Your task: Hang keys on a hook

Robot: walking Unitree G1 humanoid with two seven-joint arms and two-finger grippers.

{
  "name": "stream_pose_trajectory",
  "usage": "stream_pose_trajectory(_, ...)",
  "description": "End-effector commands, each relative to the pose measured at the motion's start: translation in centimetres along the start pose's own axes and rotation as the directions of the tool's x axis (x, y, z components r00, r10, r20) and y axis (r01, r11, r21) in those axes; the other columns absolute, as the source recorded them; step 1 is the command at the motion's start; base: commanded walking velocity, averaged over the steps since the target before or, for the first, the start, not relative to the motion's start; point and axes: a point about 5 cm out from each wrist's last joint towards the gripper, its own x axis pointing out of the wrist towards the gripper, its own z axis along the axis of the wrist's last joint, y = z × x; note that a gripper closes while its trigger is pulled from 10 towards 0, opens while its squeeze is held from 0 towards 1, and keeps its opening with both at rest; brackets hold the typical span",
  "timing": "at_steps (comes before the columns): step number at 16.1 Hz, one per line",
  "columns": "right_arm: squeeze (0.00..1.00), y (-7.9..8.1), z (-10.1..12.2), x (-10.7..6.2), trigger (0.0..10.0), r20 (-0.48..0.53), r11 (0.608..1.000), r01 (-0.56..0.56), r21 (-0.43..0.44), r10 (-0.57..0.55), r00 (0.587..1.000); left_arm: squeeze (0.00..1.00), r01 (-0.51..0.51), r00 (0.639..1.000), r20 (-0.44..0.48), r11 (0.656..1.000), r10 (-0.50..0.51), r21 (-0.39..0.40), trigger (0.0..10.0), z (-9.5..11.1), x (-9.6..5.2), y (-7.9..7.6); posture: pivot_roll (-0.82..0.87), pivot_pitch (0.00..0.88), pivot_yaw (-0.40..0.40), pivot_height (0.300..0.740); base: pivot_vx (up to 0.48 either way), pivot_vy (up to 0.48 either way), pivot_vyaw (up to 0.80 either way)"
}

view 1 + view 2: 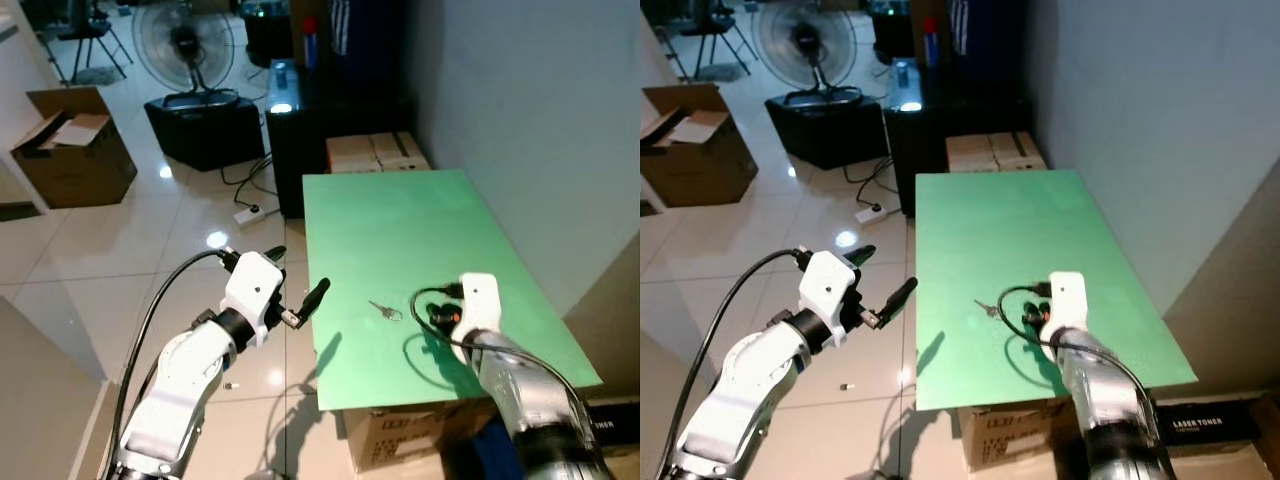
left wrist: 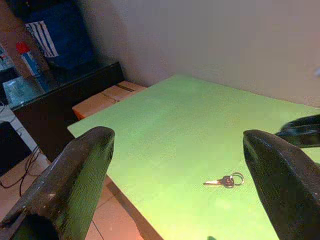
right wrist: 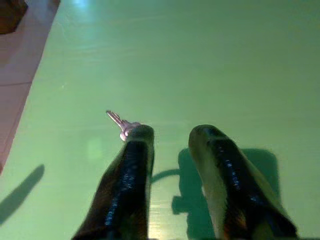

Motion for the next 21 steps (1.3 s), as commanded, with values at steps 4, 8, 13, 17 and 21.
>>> stream_pose_trajectory(4,1.0,-0.4,1.4,1.7,10.0,0.05,0.999,-0.038,0.039,0.036,0.998,0.0,-0.004,0.999,0.037,0.999,0.003,0.049,10.0,1.9,-0.6,1.0,0.13,0.09,0.081,0.74,0.0,0.0,0.0)
stream_pose_trajectory(8,1.0,-0.1,2.1,2.6,10.0,0.07,0.999,-0.044,0.021,0.042,0.997,0.0,-0.007,0.999,0.049,0.998,0.004,0.06,10.0,2.9,-2.1,1.2,0.19,0.128,0.109,0.74,0.0,0.0,0.0)
stream_pose_trajectory(13,0.75,0.0,1.5,2.9,10.0,0.034,0.999,-0.024,0.033,0.023,0.999,0.0,0.018,0.999,0.03,0.996,-0.02,0.082,10.0,3.9,-3.6,1.1,0.25,0.168,0.144,0.74,0.0,0.0,0.0)
stream_pose_trajectory(17,0.0,0.4,1.1,3.1,10.0,0.009,0.996,-0.028,0.079,0.027,1.0,0.0,0.062,0.998,0.018,0.993,-0.064,0.096,10.0,4.4,-4.2,0.8,0.27,0.183,0.155,0.74,0.0,0.0,0.0)
stream_pose_trajectory(21,0.0,0.4,1.1,3.2,10.0,0.005,0.992,-0.008,0.128,0.007,1.0,0.0,0.218,0.976,-0.036,0.975,-0.217,0.037,10.0,4.5,-5.4,-0.7,0.29,0.185,0.167,0.74,0.0,0.0,0.0)
